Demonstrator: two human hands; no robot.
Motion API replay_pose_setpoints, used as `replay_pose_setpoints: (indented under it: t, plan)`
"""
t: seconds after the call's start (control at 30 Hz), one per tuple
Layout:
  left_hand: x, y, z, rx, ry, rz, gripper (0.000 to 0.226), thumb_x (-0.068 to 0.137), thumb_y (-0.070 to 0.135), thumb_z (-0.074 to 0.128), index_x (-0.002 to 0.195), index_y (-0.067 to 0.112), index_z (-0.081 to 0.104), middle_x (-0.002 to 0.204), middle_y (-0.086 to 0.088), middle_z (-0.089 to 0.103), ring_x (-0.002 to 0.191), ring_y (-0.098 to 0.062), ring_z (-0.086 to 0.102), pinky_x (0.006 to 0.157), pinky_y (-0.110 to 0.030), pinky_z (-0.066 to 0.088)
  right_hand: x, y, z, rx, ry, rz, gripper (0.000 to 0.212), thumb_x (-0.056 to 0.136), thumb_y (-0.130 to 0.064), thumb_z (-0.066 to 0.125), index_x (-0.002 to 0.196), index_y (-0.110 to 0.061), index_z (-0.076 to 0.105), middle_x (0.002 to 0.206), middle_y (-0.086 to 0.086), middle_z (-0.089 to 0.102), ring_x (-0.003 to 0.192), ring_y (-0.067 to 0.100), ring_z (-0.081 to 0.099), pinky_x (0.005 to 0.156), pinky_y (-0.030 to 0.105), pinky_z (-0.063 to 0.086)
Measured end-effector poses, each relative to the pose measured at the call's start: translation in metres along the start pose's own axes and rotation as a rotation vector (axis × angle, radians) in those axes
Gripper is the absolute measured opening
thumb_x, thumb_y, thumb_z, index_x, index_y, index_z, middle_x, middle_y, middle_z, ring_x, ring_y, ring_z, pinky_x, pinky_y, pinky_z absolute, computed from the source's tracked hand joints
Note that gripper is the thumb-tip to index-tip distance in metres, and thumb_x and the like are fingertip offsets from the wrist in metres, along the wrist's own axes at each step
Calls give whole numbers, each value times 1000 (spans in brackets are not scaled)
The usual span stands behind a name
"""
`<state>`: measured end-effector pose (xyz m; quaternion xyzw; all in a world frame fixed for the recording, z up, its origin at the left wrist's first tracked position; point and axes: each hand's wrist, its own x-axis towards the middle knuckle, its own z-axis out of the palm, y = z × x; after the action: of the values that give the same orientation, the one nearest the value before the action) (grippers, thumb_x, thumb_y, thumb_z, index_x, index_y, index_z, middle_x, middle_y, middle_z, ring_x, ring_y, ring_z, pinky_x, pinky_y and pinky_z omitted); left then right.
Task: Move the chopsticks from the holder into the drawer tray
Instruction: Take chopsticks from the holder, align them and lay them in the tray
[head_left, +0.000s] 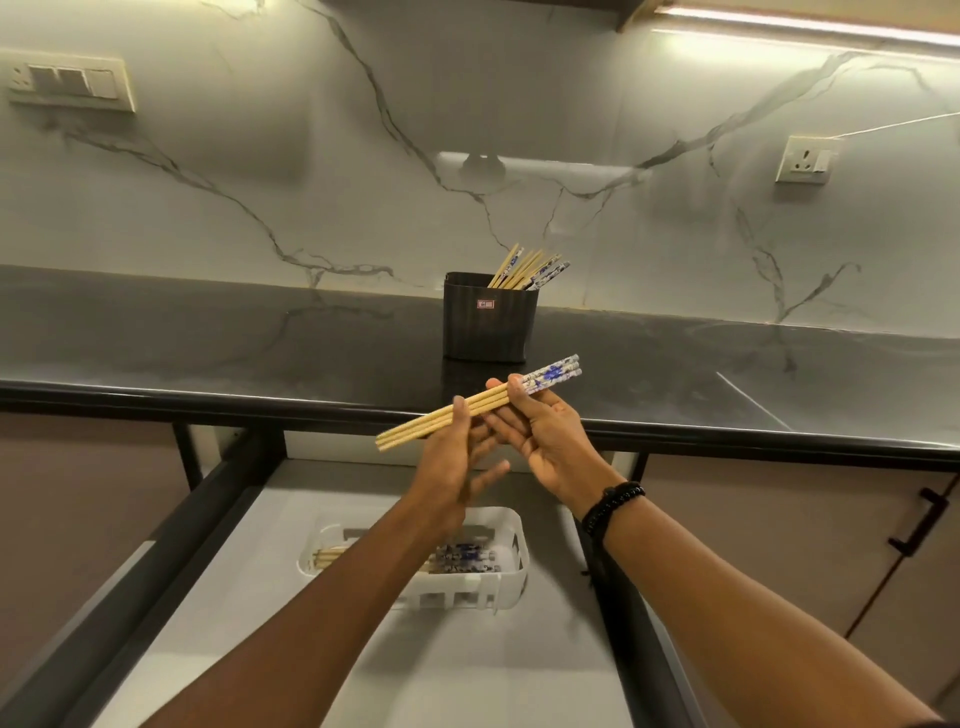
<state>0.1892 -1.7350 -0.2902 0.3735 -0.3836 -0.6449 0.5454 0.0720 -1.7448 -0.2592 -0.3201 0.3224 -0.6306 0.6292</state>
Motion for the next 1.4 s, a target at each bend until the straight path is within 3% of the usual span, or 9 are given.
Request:
replay_pose_setpoints:
  t: [0.1, 0.23, 0.4, 0.53, 0.83, 1.2, 1.4]
  plan:
    - [0, 7, -6, -274, 83, 39, 41, 99, 38, 46, 122, 7, 61, 110, -10, 73, 102, -19, 70, 83, -36, 58, -1, 7, 7, 10, -28, 31, 34, 94, -10, 59, 125, 2, 54, 116, 21, 70, 105, 29, 70, 81, 34, 61]
    - [1, 15, -11, -425, 119, 91, 35, 101, 27, 45, 125, 4, 58, 116, -14, 69, 108, -24, 67, 84, -33, 56, -3, 12, 14, -29, -77, 29, 31, 96, -11, 58, 122, 4, 57, 110, 20, 71, 90, 22, 74, 80, 30, 61]
    - [2, 33, -26, -536, 163, 114, 26, 101, 18, 47, 116, 0, 58, 110, -20, 70, 96, -26, 72, 77, -35, 61, -2, -1, 2, -58, -185, -32, 37, 103, -31, 43, 119, -1, 58, 121, 19, 68, 107, 26, 70, 88, 32, 58]
    - [2, 41, -35, -563, 169, 74, 24, 101, 15, 48, 115, -2, 57, 110, -22, 69, 96, -28, 71, 73, -36, 61, 0, -11, -6, -8, -227, -29, 53, 103, -44, 32, 131, -4, 52, 126, 16, 67, 115, 28, 66, 93, 34, 57]
    - [3, 39, -38, -572, 124, 31, 26, 99, 16, 52, 117, -2, 57, 110, -23, 69, 92, -27, 72, 67, -34, 62, 0, -11, -8, 0, -234, -18, 38, 102, -32, 42, 125, -7, 60, 126, 16, 67, 115, 30, 66, 88, 32, 59]
    - [9, 36, -44, -487, 164, 116, 33, 97, 14, 53, 126, -2, 53, 112, -22, 69, 99, -29, 71, 69, -35, 62, -2, -11, -6, -206, -165, -24, 28, 99, -26, 52, 114, -7, 66, 113, 21, 72, 95, 26, 73, 85, 35, 59]
    - [10, 36, -46, -501, 148, 113, 34, 97, 14, 54, 127, 0, 53, 111, -20, 70, 99, -29, 71, 69, -37, 62, -4, -10, -5, -183, -173, -17, 24, 97, -18, 54, 113, -6, 67, 114, 18, 72, 106, 31, 70, 88, 37, 58]
